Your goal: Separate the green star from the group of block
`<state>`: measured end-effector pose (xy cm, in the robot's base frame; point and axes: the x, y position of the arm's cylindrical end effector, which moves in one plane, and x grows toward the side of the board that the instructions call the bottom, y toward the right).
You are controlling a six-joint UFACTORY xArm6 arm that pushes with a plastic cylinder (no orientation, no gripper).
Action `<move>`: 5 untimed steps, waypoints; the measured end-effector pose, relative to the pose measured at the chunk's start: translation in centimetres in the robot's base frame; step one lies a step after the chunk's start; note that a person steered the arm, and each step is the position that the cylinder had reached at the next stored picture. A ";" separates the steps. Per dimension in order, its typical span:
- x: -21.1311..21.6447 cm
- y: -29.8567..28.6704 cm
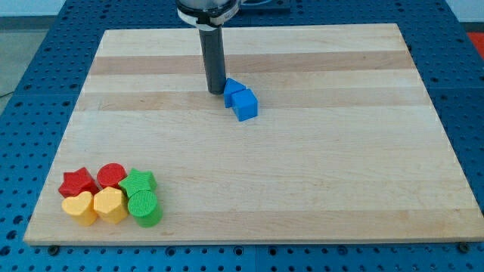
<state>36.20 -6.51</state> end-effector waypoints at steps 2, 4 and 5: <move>0.5 -9.3; 9.4 -23.9; 9.8 -24.0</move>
<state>45.95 -30.48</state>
